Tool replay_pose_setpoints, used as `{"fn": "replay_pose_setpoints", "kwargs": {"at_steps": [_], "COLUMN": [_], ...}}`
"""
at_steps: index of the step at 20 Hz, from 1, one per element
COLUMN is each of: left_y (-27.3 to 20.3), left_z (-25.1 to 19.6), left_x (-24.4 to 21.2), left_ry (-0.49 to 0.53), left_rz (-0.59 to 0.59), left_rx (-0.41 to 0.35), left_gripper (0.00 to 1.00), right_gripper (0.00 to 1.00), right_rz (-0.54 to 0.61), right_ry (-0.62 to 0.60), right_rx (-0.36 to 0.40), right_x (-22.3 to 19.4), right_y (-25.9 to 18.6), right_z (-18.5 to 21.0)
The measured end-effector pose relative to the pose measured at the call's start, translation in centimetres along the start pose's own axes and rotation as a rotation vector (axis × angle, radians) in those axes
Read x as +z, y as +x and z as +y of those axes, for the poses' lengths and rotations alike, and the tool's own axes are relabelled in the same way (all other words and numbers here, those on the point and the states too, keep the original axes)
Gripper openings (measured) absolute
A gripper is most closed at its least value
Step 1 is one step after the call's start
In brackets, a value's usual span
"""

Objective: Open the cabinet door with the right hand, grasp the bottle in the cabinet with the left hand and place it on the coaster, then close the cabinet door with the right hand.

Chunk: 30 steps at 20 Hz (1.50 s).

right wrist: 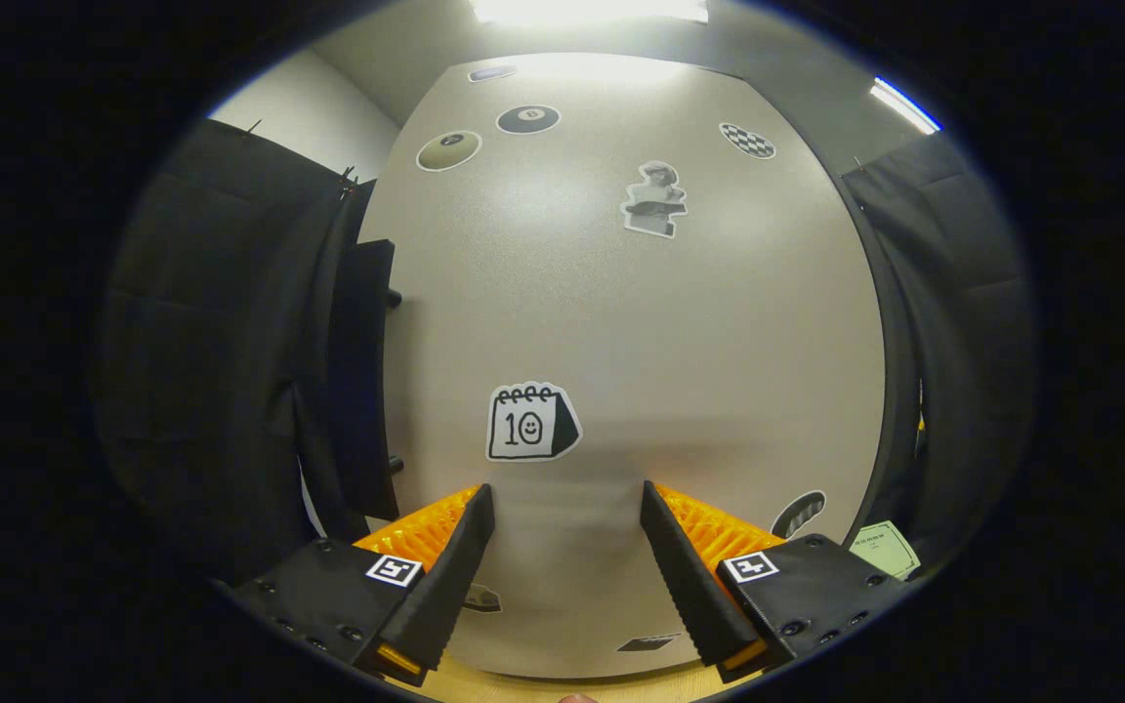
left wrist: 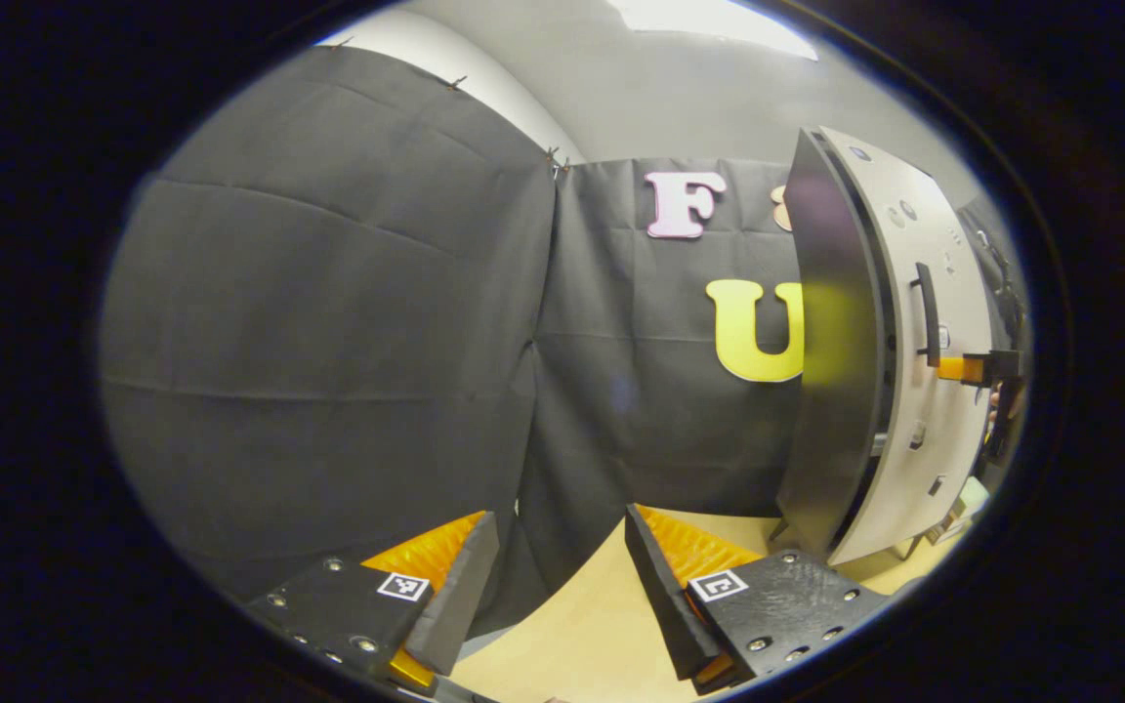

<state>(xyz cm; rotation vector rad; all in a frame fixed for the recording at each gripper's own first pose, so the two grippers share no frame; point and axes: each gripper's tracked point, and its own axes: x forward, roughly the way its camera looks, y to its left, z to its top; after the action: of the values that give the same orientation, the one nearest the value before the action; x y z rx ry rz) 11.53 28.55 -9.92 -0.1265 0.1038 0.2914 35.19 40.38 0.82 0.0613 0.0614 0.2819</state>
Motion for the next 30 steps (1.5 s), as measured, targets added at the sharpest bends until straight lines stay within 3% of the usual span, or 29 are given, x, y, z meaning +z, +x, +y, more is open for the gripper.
{"fn": "replay_pose_setpoints", "kwargs": {"at_steps": [4,11,21,30], "left_y": [-0.9,-2.7,-6.2,-11.9], "left_z": [-1.4,-11.3,-27.1,-32.0], "left_x": [2.4,6.6,10.2,10.5], "left_ry": [0.004,0.049,0.059,0.093], "left_rz": [-0.018,-0.087,-0.134,-0.135], "left_rx": [-0.012,-0.103,-0.277,-0.29], "left_gripper": [0.81,0.79,0.8,0.79], "right_gripper": [0.96,0.96,0.96,0.96], "right_rz": [-0.005,-0.034,-0.052,-0.016], "right_ry": [0.02,0.004,-0.01,0.0], "right_rx": [0.038,0.053,-0.047,-0.078], "right_x": [0.8,3.2,4.4,1.6], "right_y": [-0.6,-7.8,-17.5,-23.1], "right_z": [-0.5,-6.6,-20.0,-27.6]}}
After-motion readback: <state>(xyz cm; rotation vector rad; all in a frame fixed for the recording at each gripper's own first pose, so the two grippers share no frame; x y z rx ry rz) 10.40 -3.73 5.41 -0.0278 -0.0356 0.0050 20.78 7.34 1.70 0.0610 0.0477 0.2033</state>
